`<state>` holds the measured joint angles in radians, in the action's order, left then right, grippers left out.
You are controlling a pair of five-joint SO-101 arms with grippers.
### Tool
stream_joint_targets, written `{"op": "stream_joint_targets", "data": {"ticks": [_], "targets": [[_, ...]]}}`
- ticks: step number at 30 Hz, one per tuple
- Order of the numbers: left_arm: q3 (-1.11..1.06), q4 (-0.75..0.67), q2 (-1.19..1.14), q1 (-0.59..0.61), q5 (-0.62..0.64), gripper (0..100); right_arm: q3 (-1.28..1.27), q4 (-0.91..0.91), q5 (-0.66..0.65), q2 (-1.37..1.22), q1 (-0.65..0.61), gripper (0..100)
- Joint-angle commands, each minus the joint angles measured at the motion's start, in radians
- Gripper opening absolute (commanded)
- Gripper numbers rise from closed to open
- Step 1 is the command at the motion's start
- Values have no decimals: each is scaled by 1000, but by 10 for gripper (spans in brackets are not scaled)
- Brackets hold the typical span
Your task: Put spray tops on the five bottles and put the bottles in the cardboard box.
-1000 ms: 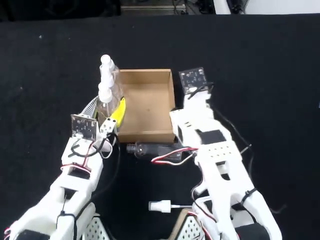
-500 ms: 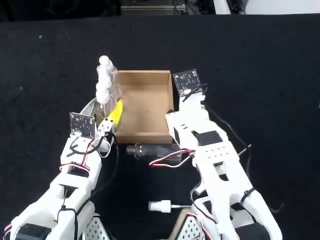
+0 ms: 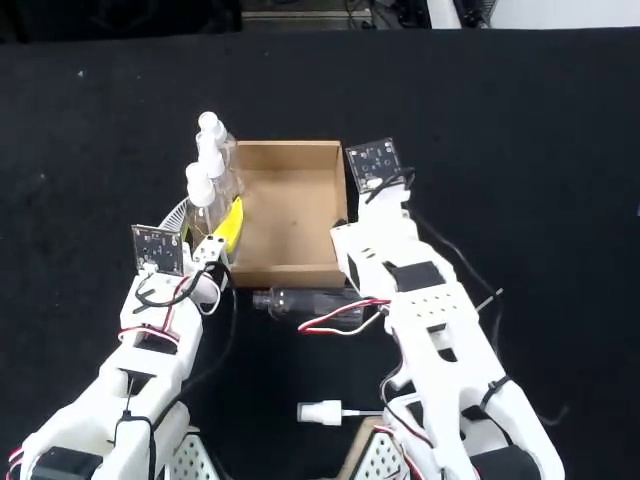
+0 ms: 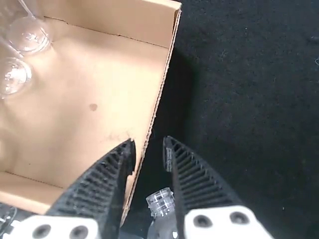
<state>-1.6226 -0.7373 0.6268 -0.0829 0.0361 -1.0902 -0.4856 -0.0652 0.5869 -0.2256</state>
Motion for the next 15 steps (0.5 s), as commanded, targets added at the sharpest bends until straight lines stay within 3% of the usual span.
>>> {"op": "stream_joint_targets", "data": {"ticks": [1,15], "targets": [[35,-14,-2,12,6,30,13,31,-11,7,-12,78],[10,-12,-2,8,8,59,12,31,-11,7,-11,78]]}}
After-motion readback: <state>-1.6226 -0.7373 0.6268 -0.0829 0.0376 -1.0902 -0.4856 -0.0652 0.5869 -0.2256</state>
